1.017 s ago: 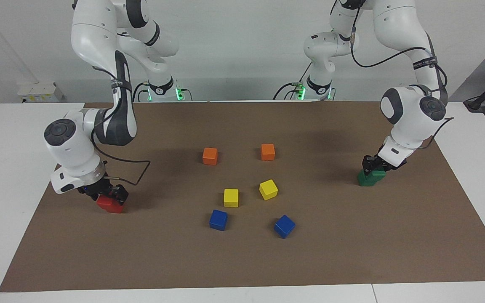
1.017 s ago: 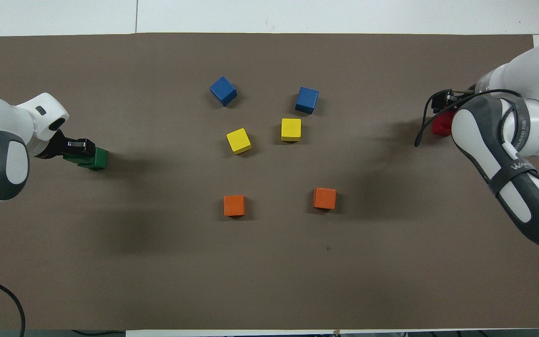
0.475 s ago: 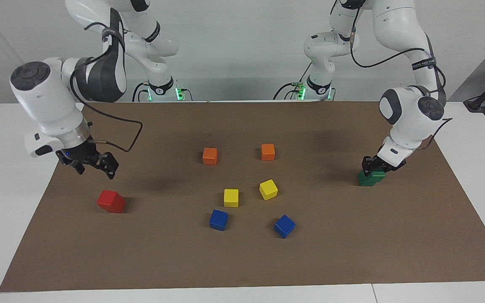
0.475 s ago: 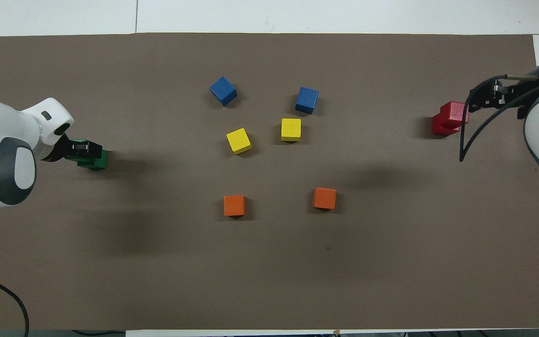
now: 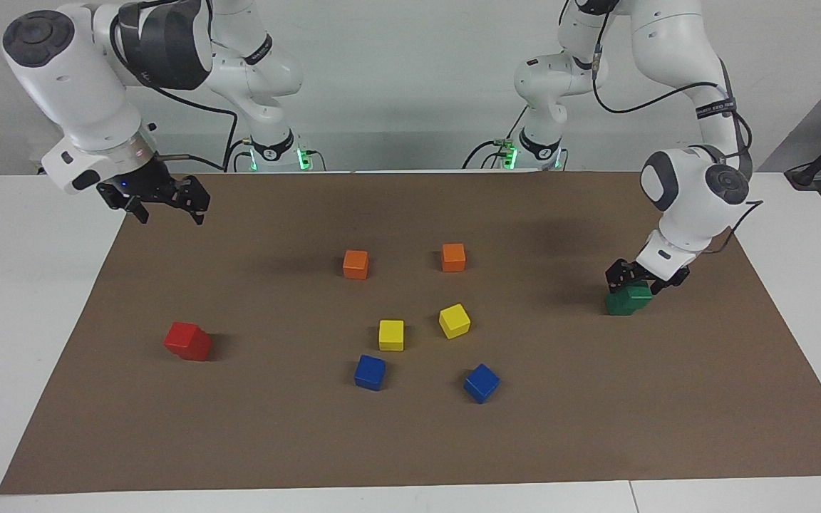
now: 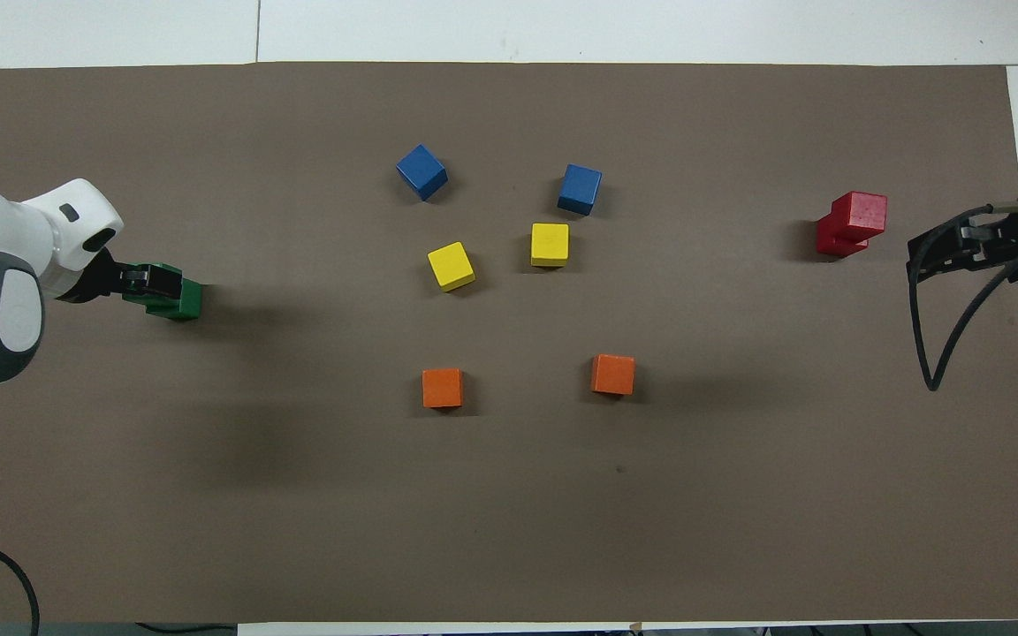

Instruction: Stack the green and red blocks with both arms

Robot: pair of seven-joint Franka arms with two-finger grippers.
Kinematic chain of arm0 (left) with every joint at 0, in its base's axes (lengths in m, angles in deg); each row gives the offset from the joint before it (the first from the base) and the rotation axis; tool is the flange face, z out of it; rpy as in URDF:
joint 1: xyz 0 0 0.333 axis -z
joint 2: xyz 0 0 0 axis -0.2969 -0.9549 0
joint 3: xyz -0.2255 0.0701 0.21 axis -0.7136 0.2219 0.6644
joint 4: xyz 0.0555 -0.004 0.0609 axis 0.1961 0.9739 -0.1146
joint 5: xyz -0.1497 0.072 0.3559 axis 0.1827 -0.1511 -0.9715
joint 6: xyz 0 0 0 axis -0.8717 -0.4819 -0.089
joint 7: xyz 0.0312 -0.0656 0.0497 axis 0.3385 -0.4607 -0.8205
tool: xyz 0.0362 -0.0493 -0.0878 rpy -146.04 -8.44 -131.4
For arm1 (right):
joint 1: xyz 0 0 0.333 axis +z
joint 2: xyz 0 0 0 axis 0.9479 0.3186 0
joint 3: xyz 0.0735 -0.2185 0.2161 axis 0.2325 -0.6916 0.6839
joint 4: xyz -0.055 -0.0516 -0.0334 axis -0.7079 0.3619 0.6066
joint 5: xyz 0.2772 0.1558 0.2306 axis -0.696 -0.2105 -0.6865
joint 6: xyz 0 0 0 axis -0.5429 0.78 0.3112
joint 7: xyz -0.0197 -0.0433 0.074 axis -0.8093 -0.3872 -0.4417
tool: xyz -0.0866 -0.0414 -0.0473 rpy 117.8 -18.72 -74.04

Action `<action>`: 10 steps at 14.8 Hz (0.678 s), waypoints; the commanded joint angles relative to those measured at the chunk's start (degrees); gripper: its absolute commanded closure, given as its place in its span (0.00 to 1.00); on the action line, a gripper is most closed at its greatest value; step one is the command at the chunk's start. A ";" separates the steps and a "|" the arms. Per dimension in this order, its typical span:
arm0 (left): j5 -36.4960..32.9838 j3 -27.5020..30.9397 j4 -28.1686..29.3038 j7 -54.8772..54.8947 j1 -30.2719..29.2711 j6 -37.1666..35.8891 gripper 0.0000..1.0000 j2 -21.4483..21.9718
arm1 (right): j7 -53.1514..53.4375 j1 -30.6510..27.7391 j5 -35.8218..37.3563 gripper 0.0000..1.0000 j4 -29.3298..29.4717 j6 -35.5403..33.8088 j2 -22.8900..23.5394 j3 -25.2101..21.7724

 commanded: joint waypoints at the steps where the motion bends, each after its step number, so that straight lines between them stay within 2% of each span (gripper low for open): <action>1: 0.80 -0.02 -8.08 1.31 -0.15 -12.46 0.00 3.03 | -1.54 -0.28 -1.49 0.00 -1.03 -0.54 -1.16 0.14; 3: 0.45 -0.29 -14.14 1.39 -0.06 -20.38 0.00 5.13 | -1.54 -0.80 -2.10 0.00 -1.20 -0.62 -1.77 0.23; 4: 0.45 -0.46 -15.22 1.39 0.02 -23.11 0.00 6.71 | -1.63 -1.16 -2.11 0.00 -1.20 -0.80 -1.95 0.67; 6: 0.53 -0.73 -15.14 1.31 0.02 -27.25 0.00 11.10 | -1.54 -1.16 -2.19 0.00 -1.38 -0.98 -3.00 1.02; 8: 0.45 -0.47 -15.23 0.00 1.24 -29.90 0.00 13.48 | -1.37 -0.20 -2.02 0.00 -1.73 -0.89 -4.05 0.59; 10: 0.27 -0.11 -15.31 -0.89 1.43 -29.91 0.00 13.41 | -1.37 1.20 -2.02 0.00 -2.69 -0.89 -5.11 -0.29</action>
